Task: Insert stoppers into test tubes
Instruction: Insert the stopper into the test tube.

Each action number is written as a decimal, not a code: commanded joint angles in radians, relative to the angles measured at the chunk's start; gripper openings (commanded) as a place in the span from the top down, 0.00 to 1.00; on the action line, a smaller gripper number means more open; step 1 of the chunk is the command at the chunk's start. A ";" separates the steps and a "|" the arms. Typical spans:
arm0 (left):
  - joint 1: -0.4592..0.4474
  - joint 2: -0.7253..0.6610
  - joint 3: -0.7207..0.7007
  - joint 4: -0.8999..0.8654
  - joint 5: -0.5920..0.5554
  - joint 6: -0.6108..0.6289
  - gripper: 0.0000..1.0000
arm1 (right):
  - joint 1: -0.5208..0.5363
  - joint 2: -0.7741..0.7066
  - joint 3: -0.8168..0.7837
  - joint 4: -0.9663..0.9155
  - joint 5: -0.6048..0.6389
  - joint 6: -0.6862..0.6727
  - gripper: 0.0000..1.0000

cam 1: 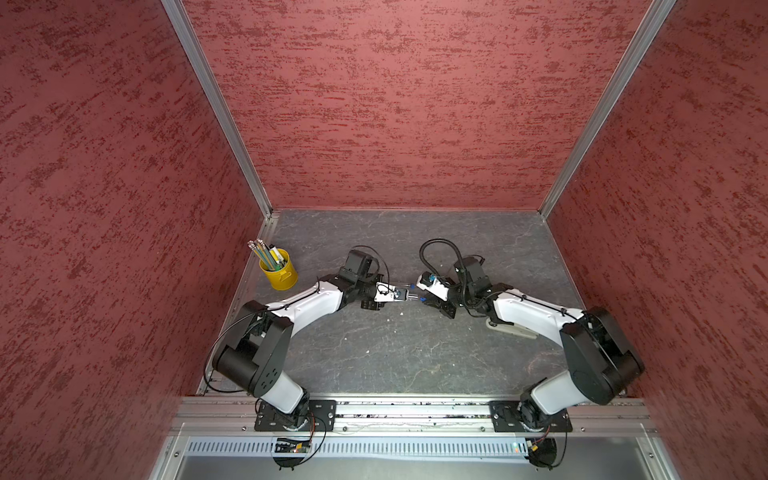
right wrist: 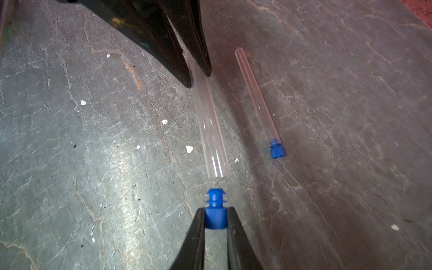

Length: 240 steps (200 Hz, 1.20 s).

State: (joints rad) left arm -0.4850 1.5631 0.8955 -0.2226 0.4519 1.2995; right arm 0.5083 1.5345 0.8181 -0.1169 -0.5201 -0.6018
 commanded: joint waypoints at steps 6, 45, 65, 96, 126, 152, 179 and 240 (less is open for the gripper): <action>-0.009 -0.019 -0.013 0.006 0.027 0.017 0.82 | 0.009 -0.014 0.017 -0.006 -0.027 0.004 0.82; -0.010 -0.020 -0.012 0.004 0.029 0.022 0.82 | 0.010 -0.008 0.020 -0.008 -0.022 0.002 0.82; -0.010 -0.017 -0.012 0.004 0.031 0.024 0.82 | 0.011 -0.004 0.021 -0.009 -0.020 0.000 0.82; -0.011 -0.016 -0.013 0.006 0.034 0.025 0.82 | 0.012 -0.004 0.021 -0.009 -0.019 0.000 0.82; -0.016 -0.012 -0.013 0.011 0.041 0.023 0.82 | 0.013 0.001 0.024 -0.010 -0.020 0.001 0.82; -0.021 -0.009 -0.013 0.013 0.040 0.025 0.82 | 0.014 0.000 0.024 -0.010 -0.022 0.000 0.82; -0.024 -0.008 -0.013 0.016 0.038 0.031 0.82 | 0.016 0.001 0.025 -0.011 -0.022 0.000 0.82; -0.026 -0.003 -0.003 0.016 0.039 0.043 0.82 | 0.020 0.007 0.027 -0.013 -0.021 -0.003 0.82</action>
State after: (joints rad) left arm -0.5007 1.5631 0.8951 -0.2226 0.4698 1.3254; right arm 0.5167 1.5352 0.8181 -0.1242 -0.5201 -0.6022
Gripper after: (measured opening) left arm 0.180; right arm 0.182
